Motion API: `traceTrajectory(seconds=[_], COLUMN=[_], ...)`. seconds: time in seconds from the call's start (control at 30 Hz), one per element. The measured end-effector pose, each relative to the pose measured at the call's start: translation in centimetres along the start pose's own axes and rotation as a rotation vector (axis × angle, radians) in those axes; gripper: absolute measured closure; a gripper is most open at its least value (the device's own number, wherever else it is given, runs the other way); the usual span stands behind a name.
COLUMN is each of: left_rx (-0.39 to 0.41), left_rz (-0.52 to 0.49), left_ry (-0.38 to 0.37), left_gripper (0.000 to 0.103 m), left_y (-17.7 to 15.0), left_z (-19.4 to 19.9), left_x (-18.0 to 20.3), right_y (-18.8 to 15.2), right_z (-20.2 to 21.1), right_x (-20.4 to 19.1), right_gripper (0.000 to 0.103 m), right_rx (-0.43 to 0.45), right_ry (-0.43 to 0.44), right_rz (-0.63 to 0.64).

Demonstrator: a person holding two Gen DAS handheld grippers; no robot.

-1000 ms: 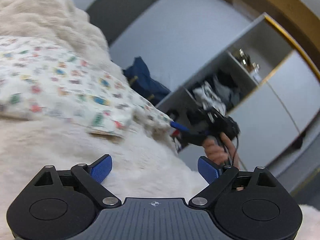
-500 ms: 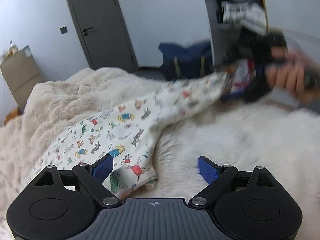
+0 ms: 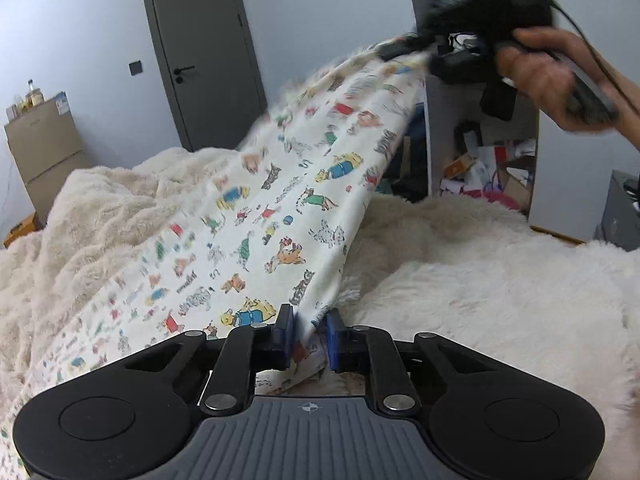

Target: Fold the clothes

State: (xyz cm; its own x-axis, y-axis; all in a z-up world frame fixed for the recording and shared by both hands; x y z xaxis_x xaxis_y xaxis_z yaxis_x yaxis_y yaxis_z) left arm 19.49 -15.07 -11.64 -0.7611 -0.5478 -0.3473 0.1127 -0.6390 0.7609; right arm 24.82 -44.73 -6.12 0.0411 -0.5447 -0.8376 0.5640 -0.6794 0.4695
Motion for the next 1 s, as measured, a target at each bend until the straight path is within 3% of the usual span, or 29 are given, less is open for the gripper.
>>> traceTrajectory(seconds=[0.03,0.1,0.17,0.3,0.37,0.4,0.43,0.53,0.6,0.7,0.8,0.87,1.0], left_rx=[-0.002,-0.003,-0.001,-0.007,-0.011,-0.014,-0.018,-0.021,-0.018,-0.013,-0.010,-0.010,-0.033], left_rz=[0.009,0.031,0.047,0.021,-0.010,-0.019,-0.029,-0.024,-0.008,0.003,0.008,-0.003,-0.062], left_ry=[-0.010,-0.031,-0.041,-0.039,-0.021,-0.018,-0.016,-0.020,-0.024,-0.022,-0.018,-0.002,0.099], left_gripper=[0.089,0.088,0.088,0.072,0.070,0.068,0.066,0.065,0.064,0.063,0.061,0.061,0.061], left_y=[-0.2,-0.4,-0.4,-0.2,-0.1,0.0,-0.1,-0.4,-0.5,-0.6,-0.7,-0.6,-0.3], left_z=[0.2,0.4,0.4,0.3,0.2,0.1,0.0,-0.3,-0.3,-0.2,-0.1,-0.1,0.6], left_x=[0.1,0.1,0.0,0.8,1.2,1.3,1.6,1.6,1.6,1.4,1.3,1.2,0.1], right_y=[-1.2,-5.1,-6.9,-5.4,-3.8,-3.1,-2.4,-0.1,1.2,2.0,1.4,0.3,-1.2], right_z=[0.3,0.6,1.8,4.9,5.0,4.8,4.3,1.8,-1.4,-5.7,-8.4,-8.7,-9.4], right_x=[1.7,9.3,15.2,18.6,15.9,14.4,13.1,10.4,10.7,13.5,16.4,16.5,17.1], right_gripper=[0.083,0.078,0.078,0.073,0.054,0.037,0.033,0.033,0.031,0.032,0.028,0.022,0.024], right_rx=[-0.011,-0.099,-0.120,-0.041,-0.003,0.014,0.017,-0.012,-0.051,-0.117,-0.141,-0.130,-0.156], right_ry=[-0.053,-0.266,-0.379,-0.317,-0.266,-0.230,-0.208,-0.192,-0.225,-0.245,-0.172,-0.172,-0.210], right_rz=[0.001,-0.060,-0.166,-0.354,-0.275,-0.227,-0.182,-0.054,-0.008,-0.099,-0.285,-0.229,-0.250])
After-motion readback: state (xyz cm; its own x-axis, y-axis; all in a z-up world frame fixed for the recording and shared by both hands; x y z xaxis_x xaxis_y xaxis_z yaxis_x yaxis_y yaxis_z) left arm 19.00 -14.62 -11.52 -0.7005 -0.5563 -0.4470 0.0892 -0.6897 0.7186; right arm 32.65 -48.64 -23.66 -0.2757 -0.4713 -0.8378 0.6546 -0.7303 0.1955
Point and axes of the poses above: each gripper's, at about its wrist camera, not at the fingertips, and z roughly against the way its jaws point, x to its right, y to its top, the point moved 10 cm from there along -z, roughly the way its jaws point, and after that the axes turned 12 degrees about -z, right-handed, at the moved point
